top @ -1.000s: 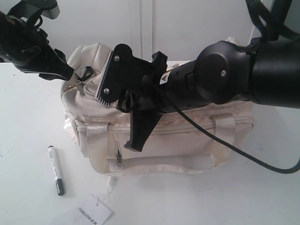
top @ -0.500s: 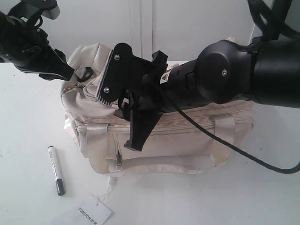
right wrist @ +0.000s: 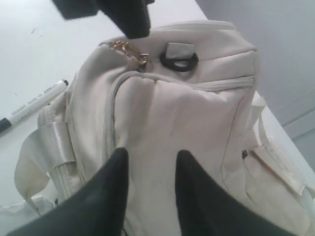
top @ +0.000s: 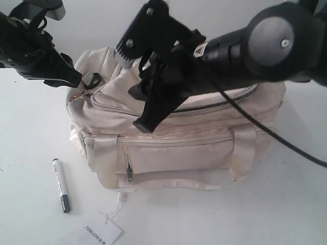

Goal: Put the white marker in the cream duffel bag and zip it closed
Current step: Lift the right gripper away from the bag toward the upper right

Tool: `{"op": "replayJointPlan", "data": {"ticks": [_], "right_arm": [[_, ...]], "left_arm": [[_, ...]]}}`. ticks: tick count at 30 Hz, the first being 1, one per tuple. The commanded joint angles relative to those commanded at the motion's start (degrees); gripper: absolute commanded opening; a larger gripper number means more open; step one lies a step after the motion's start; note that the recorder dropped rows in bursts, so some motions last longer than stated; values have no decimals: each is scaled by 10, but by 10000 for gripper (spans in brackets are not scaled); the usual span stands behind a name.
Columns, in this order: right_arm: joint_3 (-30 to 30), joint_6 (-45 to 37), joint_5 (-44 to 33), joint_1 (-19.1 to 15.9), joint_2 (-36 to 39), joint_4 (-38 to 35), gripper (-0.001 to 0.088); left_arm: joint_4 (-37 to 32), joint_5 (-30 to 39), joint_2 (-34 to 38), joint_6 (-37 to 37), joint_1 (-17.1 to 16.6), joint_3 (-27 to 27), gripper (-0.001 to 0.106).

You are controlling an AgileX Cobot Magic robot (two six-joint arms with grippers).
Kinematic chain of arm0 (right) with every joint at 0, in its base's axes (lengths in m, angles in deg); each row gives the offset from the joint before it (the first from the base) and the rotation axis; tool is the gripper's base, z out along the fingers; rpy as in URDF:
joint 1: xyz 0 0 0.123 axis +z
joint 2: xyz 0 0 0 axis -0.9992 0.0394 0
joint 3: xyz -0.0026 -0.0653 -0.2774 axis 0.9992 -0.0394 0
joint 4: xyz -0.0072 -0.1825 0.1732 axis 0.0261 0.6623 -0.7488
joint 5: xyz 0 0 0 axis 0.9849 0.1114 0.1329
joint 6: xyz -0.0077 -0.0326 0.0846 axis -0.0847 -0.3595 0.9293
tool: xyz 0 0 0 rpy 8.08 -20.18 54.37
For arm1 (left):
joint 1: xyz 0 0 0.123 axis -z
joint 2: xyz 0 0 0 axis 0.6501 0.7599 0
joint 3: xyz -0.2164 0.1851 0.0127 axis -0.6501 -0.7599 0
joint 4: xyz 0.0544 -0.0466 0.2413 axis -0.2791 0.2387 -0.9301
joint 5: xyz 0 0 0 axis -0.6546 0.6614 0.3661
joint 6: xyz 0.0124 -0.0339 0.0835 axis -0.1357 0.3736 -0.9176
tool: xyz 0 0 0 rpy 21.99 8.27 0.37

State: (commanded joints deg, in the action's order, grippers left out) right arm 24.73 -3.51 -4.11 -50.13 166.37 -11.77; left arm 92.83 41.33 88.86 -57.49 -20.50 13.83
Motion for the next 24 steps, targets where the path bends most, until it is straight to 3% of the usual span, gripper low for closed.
{"op": "replayJointPlan", "data": {"ticks": [3,5,16,24], "right_arm": [[34,26,-66,-22,-1,2,41],[54,52,-101,-37,-1,4,-1],[124,138,-248,-115,-1,16,0],[138,167,-271,-153,-1,25,0]], "left_arm": [[2,0,0,-1,0,0,505],[4,0,0,-4,0,0,505],[4,1,0,-4,0,0,505],[4,4,-1,-17,0,0,505]]}}
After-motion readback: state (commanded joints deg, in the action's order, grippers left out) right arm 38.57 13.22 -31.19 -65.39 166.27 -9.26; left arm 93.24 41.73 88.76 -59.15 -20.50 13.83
